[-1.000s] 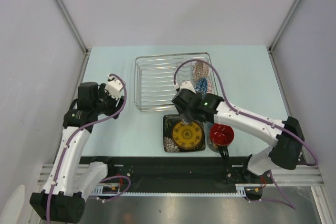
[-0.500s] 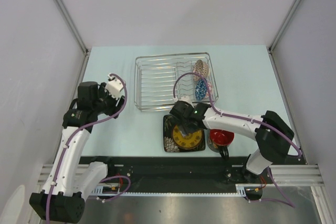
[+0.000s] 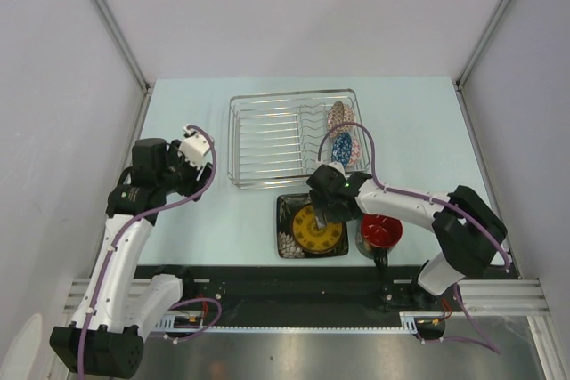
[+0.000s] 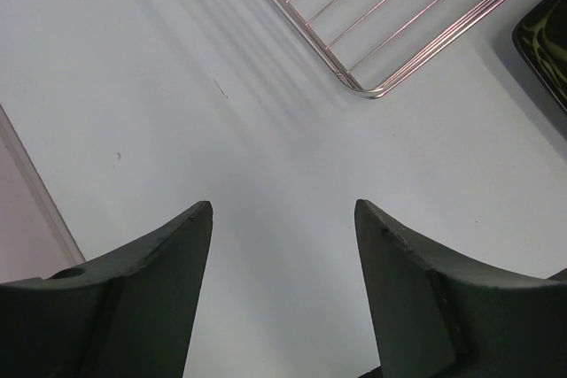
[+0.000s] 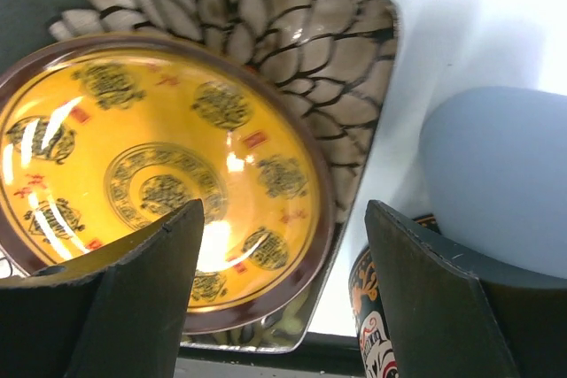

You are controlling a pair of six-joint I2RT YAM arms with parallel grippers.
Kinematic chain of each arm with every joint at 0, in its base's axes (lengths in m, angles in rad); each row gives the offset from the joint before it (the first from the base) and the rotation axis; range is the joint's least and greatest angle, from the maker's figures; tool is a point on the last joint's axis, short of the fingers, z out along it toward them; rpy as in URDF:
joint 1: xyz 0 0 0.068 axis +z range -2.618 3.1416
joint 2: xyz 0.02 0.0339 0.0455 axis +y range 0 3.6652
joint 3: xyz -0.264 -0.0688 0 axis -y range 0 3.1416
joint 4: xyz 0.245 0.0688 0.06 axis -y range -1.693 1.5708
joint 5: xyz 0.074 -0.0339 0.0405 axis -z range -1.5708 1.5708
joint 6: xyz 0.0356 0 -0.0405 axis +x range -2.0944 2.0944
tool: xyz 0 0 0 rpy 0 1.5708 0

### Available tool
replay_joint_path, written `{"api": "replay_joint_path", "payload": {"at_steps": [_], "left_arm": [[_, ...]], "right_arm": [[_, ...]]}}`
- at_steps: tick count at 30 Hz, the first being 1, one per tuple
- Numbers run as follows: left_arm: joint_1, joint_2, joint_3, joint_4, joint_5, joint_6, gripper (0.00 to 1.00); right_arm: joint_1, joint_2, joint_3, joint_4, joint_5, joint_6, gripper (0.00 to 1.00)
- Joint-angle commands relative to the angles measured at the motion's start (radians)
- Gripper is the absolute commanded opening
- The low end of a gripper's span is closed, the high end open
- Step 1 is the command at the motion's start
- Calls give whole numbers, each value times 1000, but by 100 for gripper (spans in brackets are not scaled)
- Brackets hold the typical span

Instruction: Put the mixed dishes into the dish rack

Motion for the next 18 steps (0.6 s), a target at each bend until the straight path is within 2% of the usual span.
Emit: {"api": "replay_joint_path", "payload": {"at_steps": [1, 18], "left_arm": [[-9, -4, 13, 12, 6, 23, 71], [-9, -24, -8, 25, -13, 32, 71]], "right_arm": [[-20, -31, -20, -11, -48, 22, 79], [34, 8, -6, 60, -159, 2, 79]]}}
